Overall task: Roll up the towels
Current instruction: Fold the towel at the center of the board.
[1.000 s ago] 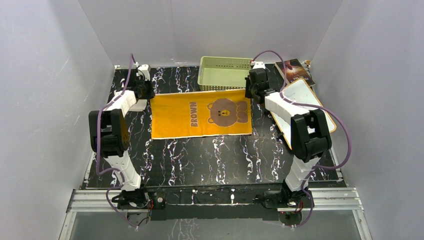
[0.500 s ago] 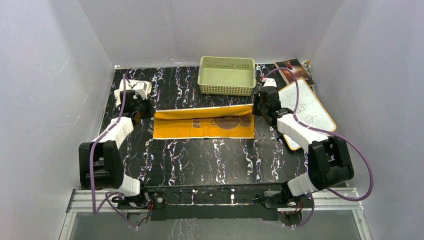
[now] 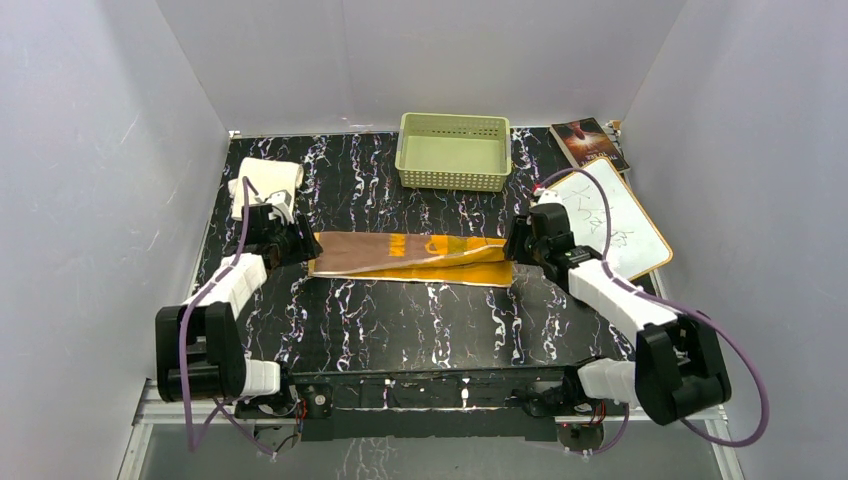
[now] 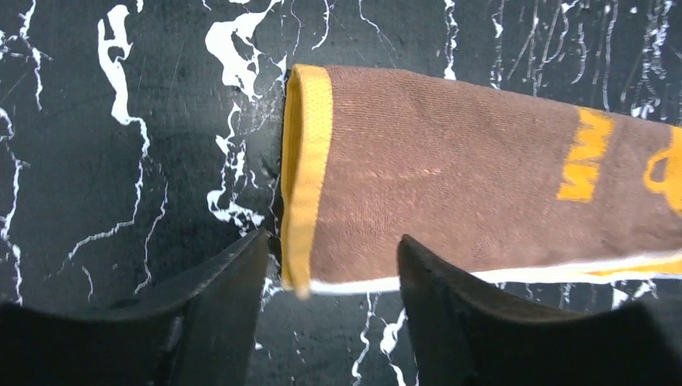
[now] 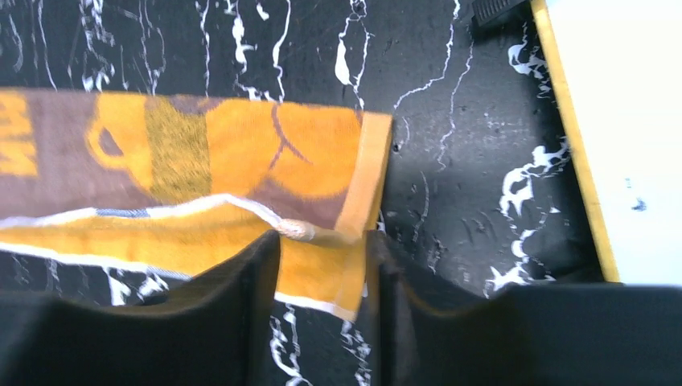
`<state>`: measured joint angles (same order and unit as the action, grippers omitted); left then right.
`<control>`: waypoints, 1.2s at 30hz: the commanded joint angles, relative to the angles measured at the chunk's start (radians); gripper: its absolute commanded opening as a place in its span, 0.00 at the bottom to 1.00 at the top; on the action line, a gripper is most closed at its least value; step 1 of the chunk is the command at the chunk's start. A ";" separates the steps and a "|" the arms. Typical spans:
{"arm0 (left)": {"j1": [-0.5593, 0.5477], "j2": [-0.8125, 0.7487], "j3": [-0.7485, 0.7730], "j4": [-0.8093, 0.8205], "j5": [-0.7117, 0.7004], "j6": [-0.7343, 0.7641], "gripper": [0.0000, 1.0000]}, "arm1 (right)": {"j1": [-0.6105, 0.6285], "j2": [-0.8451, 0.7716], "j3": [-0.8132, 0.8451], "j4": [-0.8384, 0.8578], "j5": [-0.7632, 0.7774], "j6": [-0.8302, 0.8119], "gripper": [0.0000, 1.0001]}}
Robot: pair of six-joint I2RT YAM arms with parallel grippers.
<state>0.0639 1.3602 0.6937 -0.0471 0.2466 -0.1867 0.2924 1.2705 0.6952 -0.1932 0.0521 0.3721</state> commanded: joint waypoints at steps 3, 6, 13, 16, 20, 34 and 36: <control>0.008 -0.155 0.023 -0.071 0.006 -0.030 0.75 | 0.002 -0.201 -0.071 0.007 0.041 0.032 0.64; 0.007 -0.166 0.055 -0.082 0.010 -0.037 0.82 | 0.003 -0.319 -0.084 0.054 0.103 0.040 0.73; 0.008 0.130 0.199 -0.227 0.098 0.025 0.78 | 0.004 -0.179 0.026 0.109 0.033 0.032 0.72; 0.030 0.273 0.261 -0.268 0.113 0.045 0.73 | 0.005 -0.105 0.059 0.137 -0.033 0.032 0.72; 0.057 0.359 0.297 -0.272 0.171 0.056 0.70 | 0.006 -0.075 0.101 0.145 -0.082 0.016 0.72; 0.063 0.387 0.202 -0.332 0.307 0.068 0.45 | 0.005 -0.110 0.073 0.147 -0.077 0.010 0.72; 0.064 0.384 0.193 -0.342 0.287 0.065 0.30 | 0.005 -0.109 0.074 0.149 -0.081 0.010 0.73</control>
<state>0.1337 1.7382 0.9508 -0.2707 0.5591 -0.1299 0.2943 1.1927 0.7506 -0.0990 -0.0261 0.3943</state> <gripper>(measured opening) 0.420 0.723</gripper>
